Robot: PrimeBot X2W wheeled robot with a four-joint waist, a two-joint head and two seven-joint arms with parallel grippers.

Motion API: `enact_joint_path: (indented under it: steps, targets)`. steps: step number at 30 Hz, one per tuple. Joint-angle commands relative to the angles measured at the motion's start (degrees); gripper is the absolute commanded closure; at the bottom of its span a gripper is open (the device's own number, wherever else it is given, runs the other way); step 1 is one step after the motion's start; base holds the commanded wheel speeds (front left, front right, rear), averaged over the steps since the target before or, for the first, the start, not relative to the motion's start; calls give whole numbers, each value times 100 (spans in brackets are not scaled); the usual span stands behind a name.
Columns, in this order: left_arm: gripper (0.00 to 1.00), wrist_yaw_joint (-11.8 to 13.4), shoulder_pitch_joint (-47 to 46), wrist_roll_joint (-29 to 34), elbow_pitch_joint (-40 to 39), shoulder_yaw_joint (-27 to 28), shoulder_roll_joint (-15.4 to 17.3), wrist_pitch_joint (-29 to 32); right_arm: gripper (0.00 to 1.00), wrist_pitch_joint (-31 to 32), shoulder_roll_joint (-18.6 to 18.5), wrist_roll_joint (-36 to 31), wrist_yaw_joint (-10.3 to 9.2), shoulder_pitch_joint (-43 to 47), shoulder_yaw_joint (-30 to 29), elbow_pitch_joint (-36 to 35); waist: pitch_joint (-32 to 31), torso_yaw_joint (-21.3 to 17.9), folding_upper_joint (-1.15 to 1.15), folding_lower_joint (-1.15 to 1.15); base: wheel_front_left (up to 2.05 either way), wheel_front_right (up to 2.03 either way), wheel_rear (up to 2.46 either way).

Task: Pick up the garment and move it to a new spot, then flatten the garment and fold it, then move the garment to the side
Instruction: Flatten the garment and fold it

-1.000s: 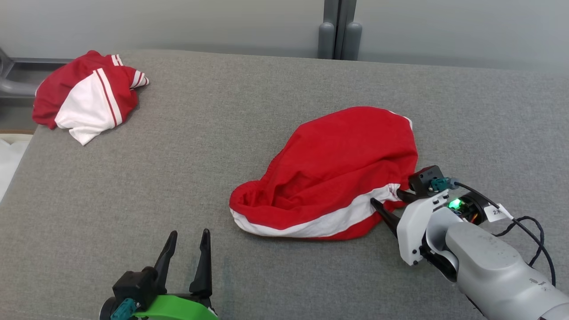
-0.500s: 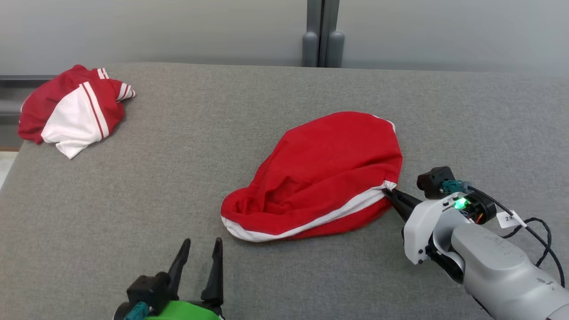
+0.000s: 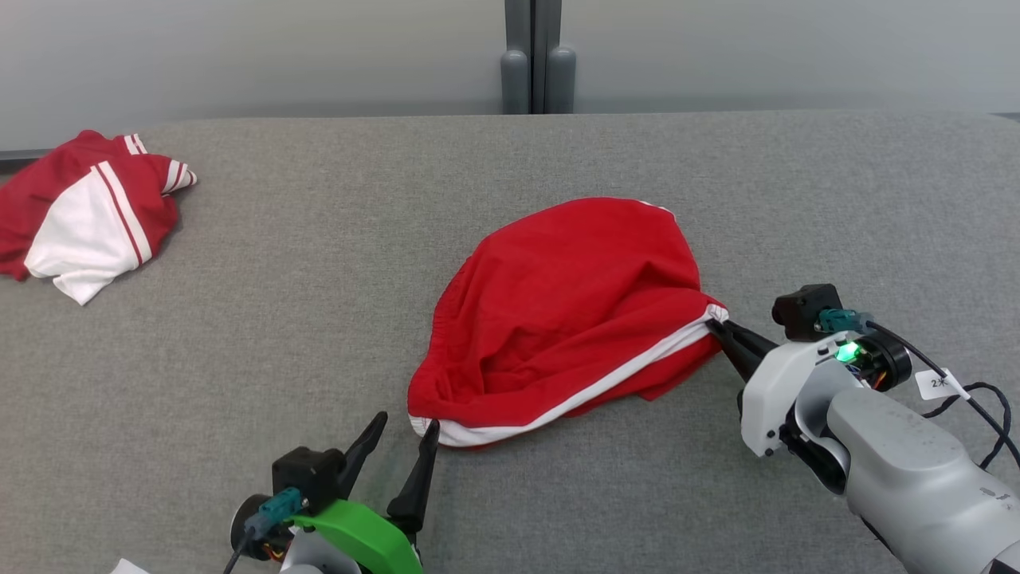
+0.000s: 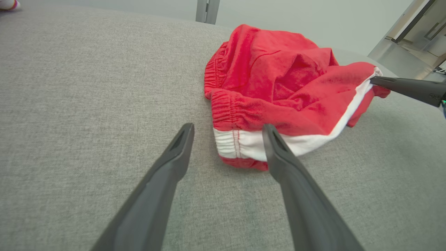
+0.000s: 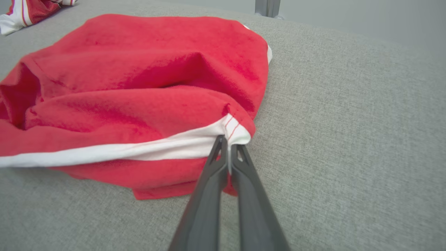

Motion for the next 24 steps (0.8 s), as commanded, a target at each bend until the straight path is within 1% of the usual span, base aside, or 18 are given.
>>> enact_joint_path:
  steps: [1,5,6,8,10,11,12,13,14,15,16,17,18,24]
  targets:
    - [0,-26,-186,-164,73,-127,113,-4,100,-28,-31,18,-8,-88,13,30,68,-42,0,0,0,0,0]
    - [0,-26,-477,-634,269,-621,320,-5,100,-22,2,17,-8,-137,63,48,153,-82,0,0,0,0,0]
    - [0,-26,-568,-810,286,-842,383,-4,100,-12,9,22,-8,-166,83,49,182,-93,0,0,0,0,0]
    - [0,-26,-688,-1102,225,-1193,495,-4,100,-10,15,28,-8,-200,108,52,220,-105,0,0,0,0,0]
    - [0,-26,-798,-1353,126,-1379,622,-5,100,-18,9,38,-8,-215,125,58,253,-106,0,0,0,0,0]
    - [6,-26,-830,-1429,64,-1443,669,-5,100,-21,8,40,-8,-221,134,62,267,-107,0,0,0,0,0]
    - [24,-26,-850,-1517,14,-1503,704,-5,100,-27,5,46,-8,-233,144,69,281,-106,0,0,0,0,0]
    - [39,-26,-867,-1559,-37,-1540,729,-5,100,-33,3,54,-8,-247,148,74,290,-106,0,0,0,0,0]
    - [58,-26,-890,-1602,-127,-1576,749,-5,100,-41,3,59,-8,-262,151,79,301,-107,0,0,0,0,0]
    - [65,-26,-897,-1647,-197,-1601,771,-5,100,-45,4,61,-9,-270,155,83,308,-107,0,0,0,0,0]
    - [87,-26,-897,-1683,-251,-1641,810,-5,100,-54,6,69,-8,-274,157,91,314,-106,0,0,0,0,0]
    - [95,-26,-893,-1703,-273,-1686,839,-4,100,-54,7,83,-8,-275,160,97,320,-106,0,0,0,0,0]
    - [100,-26,-888,-1745,-283,-1767,856,-5,100,-59,10,94,-8,-279,162,104,326,-107,0,0,0,0,0]
    - [100,-26,-1005,-1954,-131,-2149,919,-5,100,-89,32,140,-9,-320,172,142,360,-126,0,0,0,0,0]
